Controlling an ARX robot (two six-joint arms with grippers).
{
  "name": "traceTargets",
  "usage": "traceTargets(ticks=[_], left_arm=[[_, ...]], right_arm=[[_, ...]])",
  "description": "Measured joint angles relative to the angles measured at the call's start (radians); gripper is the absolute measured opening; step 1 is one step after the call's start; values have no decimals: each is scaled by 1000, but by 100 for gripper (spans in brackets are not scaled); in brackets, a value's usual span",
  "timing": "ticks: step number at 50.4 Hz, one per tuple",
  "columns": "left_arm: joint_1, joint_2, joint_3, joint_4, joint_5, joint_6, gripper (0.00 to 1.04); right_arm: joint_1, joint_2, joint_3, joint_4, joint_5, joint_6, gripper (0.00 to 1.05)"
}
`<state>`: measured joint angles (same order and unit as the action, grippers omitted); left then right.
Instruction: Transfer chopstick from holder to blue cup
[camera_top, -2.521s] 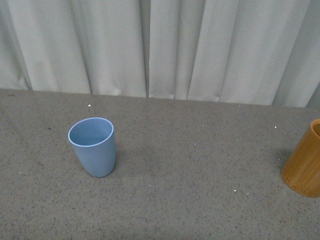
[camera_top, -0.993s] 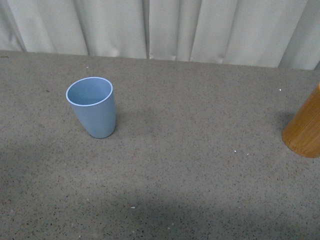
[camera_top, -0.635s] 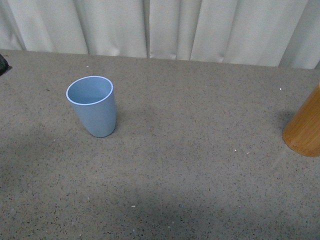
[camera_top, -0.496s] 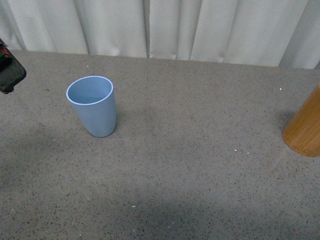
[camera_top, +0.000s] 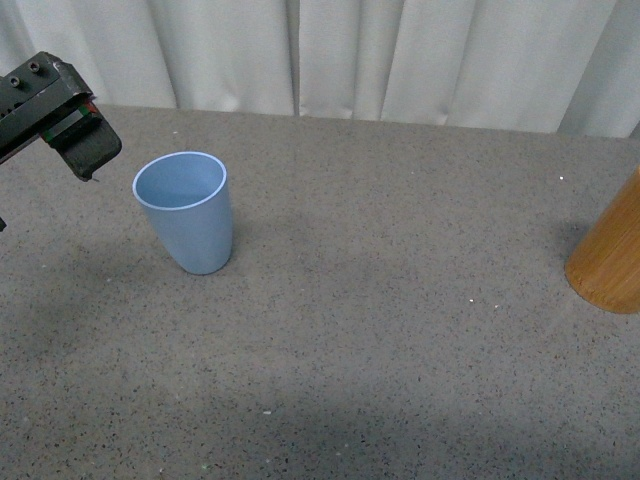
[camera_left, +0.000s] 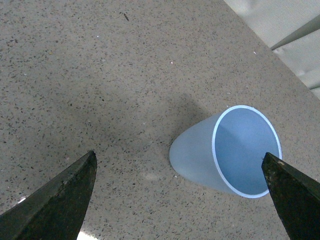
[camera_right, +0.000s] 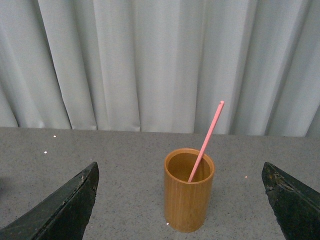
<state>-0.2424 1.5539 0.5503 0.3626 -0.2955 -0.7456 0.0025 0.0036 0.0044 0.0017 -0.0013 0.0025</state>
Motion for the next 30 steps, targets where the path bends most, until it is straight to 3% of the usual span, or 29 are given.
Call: traceTargets(ticks=[30], left_arm=[[-46, 122, 99, -60, 7, -43, 98]], right_arm=[[0, 0, 0, 0, 0, 0, 95]])
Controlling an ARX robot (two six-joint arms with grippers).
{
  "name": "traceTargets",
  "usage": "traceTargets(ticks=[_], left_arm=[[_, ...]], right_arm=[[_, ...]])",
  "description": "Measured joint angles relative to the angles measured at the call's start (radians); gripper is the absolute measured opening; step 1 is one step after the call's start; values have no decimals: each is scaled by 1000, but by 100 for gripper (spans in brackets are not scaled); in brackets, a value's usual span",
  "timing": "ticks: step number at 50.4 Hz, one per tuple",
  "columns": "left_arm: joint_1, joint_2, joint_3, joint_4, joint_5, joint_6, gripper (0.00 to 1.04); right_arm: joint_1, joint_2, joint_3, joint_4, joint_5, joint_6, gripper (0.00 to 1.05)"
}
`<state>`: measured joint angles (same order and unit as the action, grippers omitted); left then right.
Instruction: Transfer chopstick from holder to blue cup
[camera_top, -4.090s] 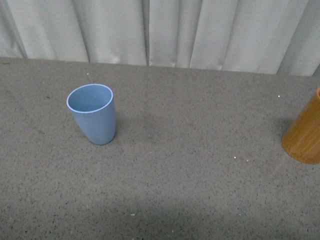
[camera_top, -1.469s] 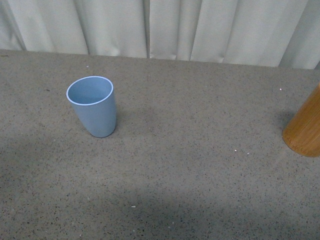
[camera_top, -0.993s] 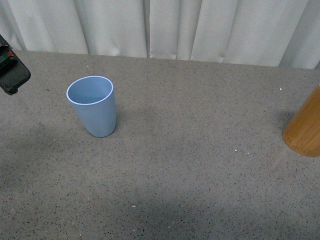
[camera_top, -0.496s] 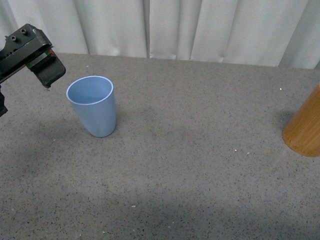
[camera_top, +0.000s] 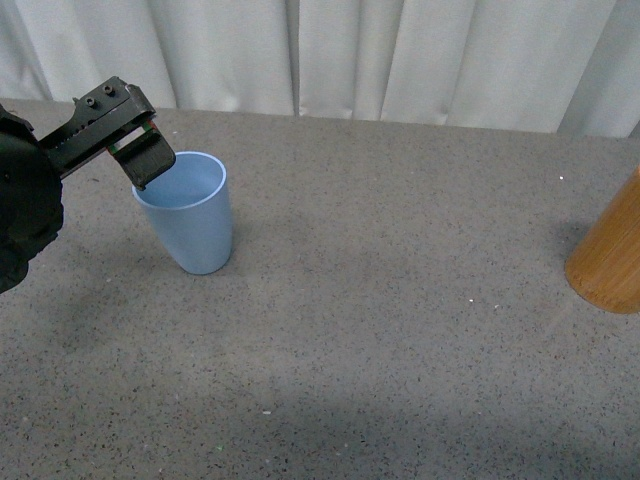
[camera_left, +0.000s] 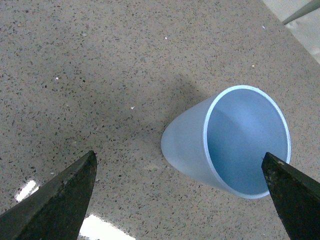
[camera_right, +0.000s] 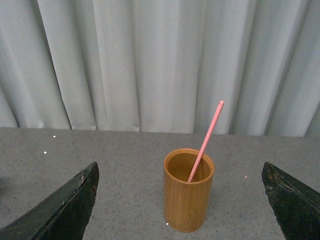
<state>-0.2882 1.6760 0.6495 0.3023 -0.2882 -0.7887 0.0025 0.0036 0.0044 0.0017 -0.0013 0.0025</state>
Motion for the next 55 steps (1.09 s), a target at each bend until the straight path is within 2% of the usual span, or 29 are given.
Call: traceTargets(ticks=[21, 55], left_arm=[[-47, 40, 2, 5, -4, -10, 98], [-36, 91, 25, 3, -2, -34, 98]], right_arm=[[0, 0, 0, 0, 0, 0, 95], [0, 0, 0, 0, 0, 0, 95]])
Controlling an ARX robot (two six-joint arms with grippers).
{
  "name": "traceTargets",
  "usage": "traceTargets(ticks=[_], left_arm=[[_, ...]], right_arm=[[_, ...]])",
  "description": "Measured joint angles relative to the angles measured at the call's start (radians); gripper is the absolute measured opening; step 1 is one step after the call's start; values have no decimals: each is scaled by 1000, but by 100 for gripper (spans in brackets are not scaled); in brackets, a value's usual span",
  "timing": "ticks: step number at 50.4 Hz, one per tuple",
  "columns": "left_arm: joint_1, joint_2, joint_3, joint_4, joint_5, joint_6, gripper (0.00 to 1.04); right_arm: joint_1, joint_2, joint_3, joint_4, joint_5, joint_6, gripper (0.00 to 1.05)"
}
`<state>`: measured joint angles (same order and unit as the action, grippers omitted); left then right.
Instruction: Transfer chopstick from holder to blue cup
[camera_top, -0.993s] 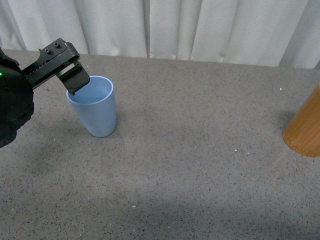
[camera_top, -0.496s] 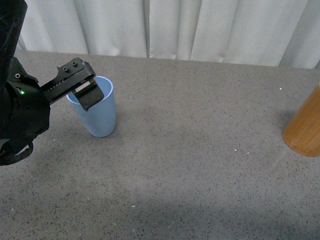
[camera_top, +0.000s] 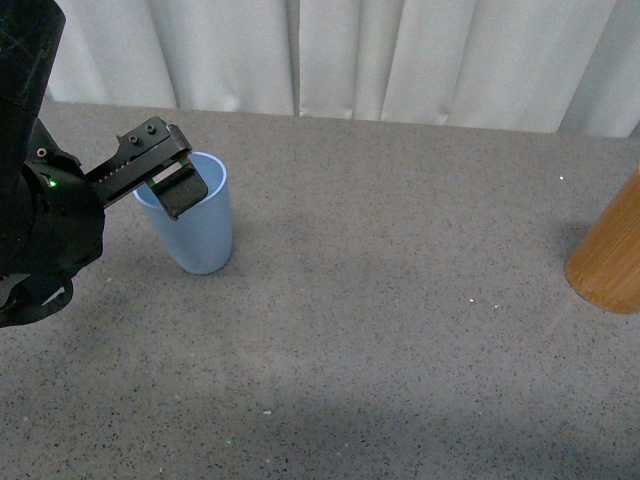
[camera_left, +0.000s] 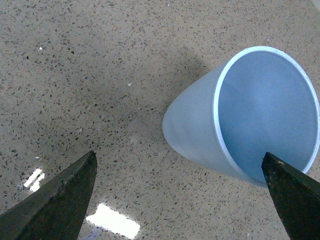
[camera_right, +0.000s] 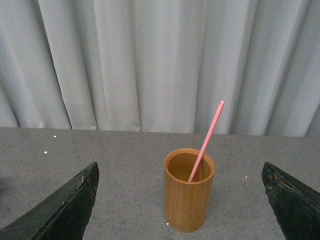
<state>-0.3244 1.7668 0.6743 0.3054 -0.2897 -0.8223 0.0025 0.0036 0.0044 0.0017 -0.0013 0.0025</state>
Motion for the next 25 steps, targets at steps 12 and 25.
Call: traceTargets(ticks=[12, 25], left_arm=[[18, 23, 23, -2, -7, -2, 98], [40, 62, 49, -10, -18, -11, 98]], right_arm=[[0, 0, 0, 0, 0, 0, 95], [0, 0, 0, 0, 0, 0, 95]])
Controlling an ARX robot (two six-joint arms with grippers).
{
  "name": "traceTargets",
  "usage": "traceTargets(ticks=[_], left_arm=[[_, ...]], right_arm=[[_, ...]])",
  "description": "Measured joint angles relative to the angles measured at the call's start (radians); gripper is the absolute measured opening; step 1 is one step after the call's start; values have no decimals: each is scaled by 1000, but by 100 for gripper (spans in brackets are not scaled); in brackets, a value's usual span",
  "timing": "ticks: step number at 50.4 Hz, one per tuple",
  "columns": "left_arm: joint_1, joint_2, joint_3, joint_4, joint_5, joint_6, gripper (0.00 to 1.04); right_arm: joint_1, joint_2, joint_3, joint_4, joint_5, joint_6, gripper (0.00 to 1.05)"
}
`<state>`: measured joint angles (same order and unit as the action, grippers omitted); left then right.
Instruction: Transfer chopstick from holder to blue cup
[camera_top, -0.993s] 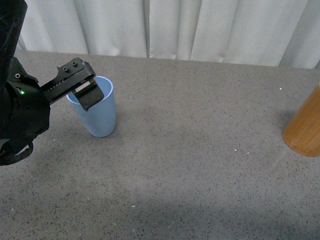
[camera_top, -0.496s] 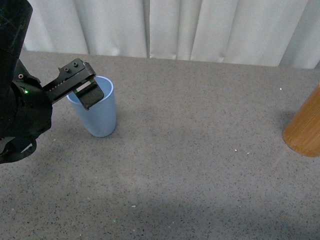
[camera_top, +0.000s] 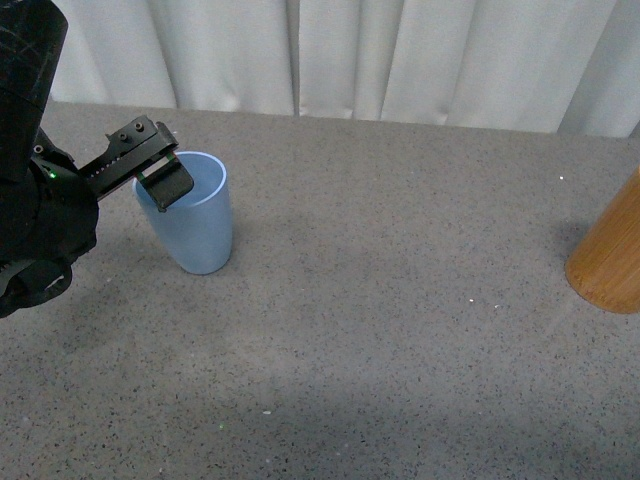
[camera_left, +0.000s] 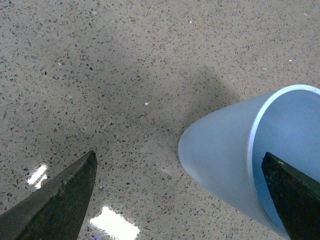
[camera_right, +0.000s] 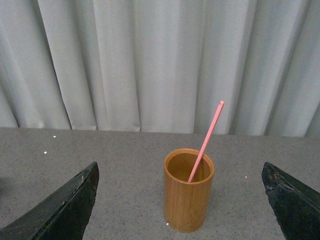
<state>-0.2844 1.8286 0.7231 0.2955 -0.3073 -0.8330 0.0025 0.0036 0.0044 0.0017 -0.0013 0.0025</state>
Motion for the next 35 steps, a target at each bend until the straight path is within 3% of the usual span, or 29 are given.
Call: traceTargets(ticks=[10, 20, 28, 35], left_arm=[[-8, 28, 3, 11, -17, 20, 96], [-25, 37, 9, 20, -4, 32, 62], [-47, 3, 12, 18, 18, 47, 29], [-60, -53, -11, 20, 26, 60, 10]], right_arm=[[0, 0, 0, 0, 0, 0, 95], [0, 0, 0, 0, 0, 0, 95], [0, 0, 0, 0, 0, 0, 95], [0, 0, 0, 0, 0, 0, 95]])
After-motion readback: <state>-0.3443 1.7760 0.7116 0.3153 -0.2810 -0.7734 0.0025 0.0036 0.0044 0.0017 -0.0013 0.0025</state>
